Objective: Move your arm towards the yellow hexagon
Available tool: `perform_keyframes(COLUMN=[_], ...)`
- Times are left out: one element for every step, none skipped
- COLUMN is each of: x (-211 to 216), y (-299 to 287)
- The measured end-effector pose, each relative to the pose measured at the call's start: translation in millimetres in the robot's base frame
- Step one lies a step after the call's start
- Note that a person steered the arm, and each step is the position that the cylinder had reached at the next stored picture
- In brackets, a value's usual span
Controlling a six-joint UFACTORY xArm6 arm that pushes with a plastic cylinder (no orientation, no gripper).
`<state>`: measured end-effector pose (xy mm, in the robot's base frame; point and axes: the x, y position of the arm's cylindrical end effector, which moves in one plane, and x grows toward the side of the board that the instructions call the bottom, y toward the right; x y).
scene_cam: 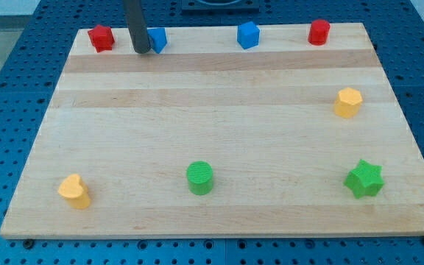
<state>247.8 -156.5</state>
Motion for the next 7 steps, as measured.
perform_keyframes(x=[-8,16,68,100,122,157,215], y=[0,0,-2,24,83,166,200])
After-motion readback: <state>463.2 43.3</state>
